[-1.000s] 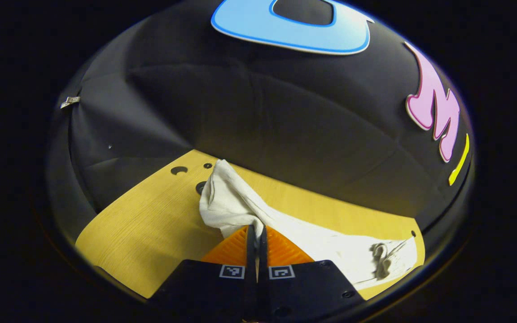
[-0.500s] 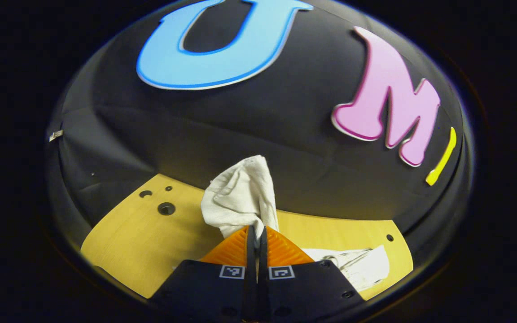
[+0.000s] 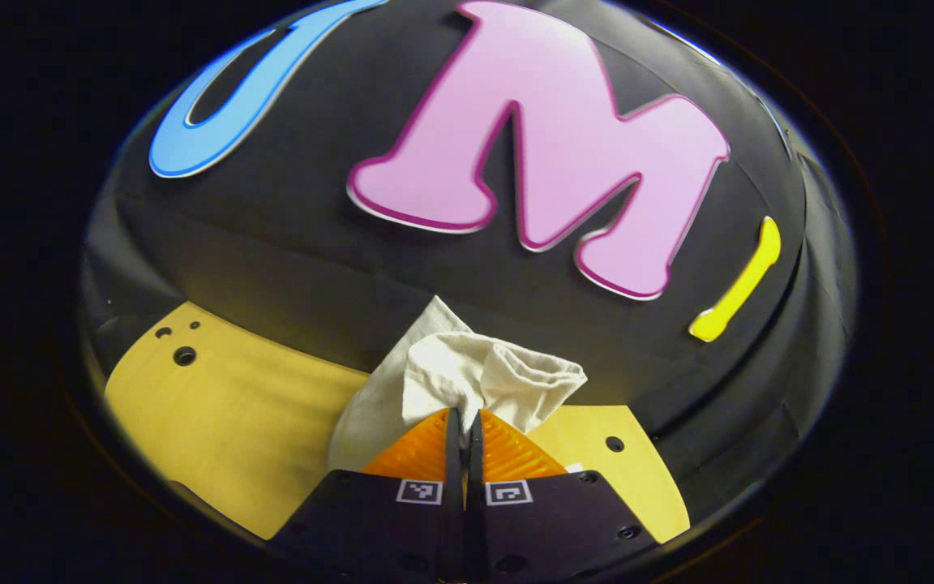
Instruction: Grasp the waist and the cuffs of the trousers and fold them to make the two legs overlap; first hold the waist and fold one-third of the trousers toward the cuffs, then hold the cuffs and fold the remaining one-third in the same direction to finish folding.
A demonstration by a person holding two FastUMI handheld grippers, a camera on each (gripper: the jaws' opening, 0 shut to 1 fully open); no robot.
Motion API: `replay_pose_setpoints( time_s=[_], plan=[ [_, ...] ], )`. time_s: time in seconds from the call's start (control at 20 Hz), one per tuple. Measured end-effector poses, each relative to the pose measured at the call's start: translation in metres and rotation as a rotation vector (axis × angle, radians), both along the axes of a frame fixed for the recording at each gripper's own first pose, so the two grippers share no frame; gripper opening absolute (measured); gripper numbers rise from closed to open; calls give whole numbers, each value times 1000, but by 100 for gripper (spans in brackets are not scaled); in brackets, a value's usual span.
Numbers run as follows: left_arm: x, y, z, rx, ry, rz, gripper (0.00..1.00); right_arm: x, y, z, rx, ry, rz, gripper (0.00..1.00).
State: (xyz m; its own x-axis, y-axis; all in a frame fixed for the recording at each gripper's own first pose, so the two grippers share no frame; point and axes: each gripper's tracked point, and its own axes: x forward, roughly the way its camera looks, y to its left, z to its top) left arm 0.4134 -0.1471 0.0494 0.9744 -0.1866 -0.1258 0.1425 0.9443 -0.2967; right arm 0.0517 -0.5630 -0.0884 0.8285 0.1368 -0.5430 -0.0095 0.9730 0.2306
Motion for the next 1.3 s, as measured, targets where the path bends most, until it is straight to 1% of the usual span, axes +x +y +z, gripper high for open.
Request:
replay_pose_setpoints(
  time_s=[0.25, 0.3, 0.4, 0.6, 0.65, 0.7, 0.75, 0.8, 0.9, 0.95, 1.0, 1.05, 1.1, 1.15, 1.2, 1.25, 1.3],
  plan=[
    [3, -81, -20, 1, 39, -88, 5, -5, -21, 2, 32, -10, -47, 99],
    [4, -102, -26, 2, 56, -110, 5, -4, -28, 2, 36, -14, -60, 99],
    [5, -129, -42, 14, 97, -138, 5, -3, -32, 1, 41, -20, -66, 99],
    [0, -168, -79, 67, 170, -138, 5, -7, -37, 1, 53, -28, -68, 99],
    [-3, -173, -92, 87, 190, -129, 8, -7, -36, 3, 46, -35, -67, 99],
    [-7, -179, -104, 100, 205, -129, 14, -7, -37, 2, 39, -39, -62, 99],
    [-13, -184, -115, 104, 214, -128, 13, -7, -37, 1, 38, -40, -57, 99],
    [-17, -189, -122, 99, 222, -136, 9, -9, -37, 2, 41, -42, -53, 99],
    [-30, -196, -132, 65, 231, -157, 24, -11, -37, 2, 41, -44, -45, 99],
    [-34, -200, -133, 40, 230, -172, 41, -11, -38, 1, 36, -43, -39, 99],
    [-41, -201, -131, 15, 226, -183, 63, -12, -38, 1, 34, -42, -35, 99],
    [-46, -200, -131, -4, 219, -191, 62, -12, -38, 1, 38, -42, -32, 99],
    [-56, -199, -131, -18, 213, -204, 75, -13, -37, 2, 47, -44, -32, 99],
    [-63, -197, -134, -27, 210, -206, 73, -12, -36, 3, 55, -49, -33, 99],
    [-71, -192, -137, -29, 206, -201, 85, -11, -35, 4, 60, -59, -34, 99],
    [-84, -185, -140, -21, 201, -189, 87, -10, -36, 4, 59, -67, -36, 99],
    [-97, -176, -144, -3, 193, -170, 95, -11, -36, 3, 57, -72, -37, 99]
  ],
)
